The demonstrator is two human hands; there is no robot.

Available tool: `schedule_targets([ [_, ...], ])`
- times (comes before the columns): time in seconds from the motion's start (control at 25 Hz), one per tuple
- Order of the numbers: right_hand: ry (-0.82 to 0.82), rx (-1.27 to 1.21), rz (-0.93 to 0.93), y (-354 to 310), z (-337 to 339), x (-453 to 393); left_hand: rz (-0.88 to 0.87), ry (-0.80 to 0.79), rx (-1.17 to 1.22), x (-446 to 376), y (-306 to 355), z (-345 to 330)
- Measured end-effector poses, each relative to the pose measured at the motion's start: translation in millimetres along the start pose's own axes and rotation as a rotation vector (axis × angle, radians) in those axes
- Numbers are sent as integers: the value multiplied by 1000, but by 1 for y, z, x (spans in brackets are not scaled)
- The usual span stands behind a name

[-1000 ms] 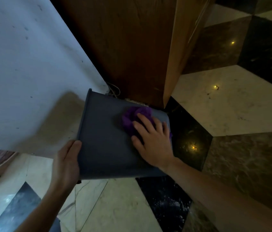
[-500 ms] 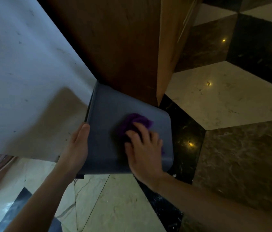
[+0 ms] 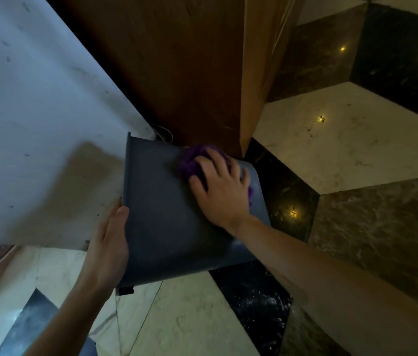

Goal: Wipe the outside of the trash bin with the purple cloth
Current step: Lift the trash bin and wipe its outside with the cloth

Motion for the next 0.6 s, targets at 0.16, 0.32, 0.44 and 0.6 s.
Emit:
schedule_targets([
  [0.16, -42, 39, -186, 73, -8, 1, 50, 13, 20, 1, -7, 3],
  [0.32, -69, -34, -325, 112, -10, 17, 86, -9, 78, -4, -2, 2],
  [0.44, -58, 6, -319, 115, -4, 20, 236, 41, 204, -41, 8, 4],
  [0.6, -64, 54, -283, 109, -3, 19, 262, 1, 205, -124, 50, -6],
])
Point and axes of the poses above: each hand's wrist, its own x-axis away from the middle knuckle, its own z-axis out of the back of the hand, y = z × x, the point moved 8 cm from there along -x, towards the middle knuckle, and after that the axes turned 10 degrees about x, right-handed, at the moved point
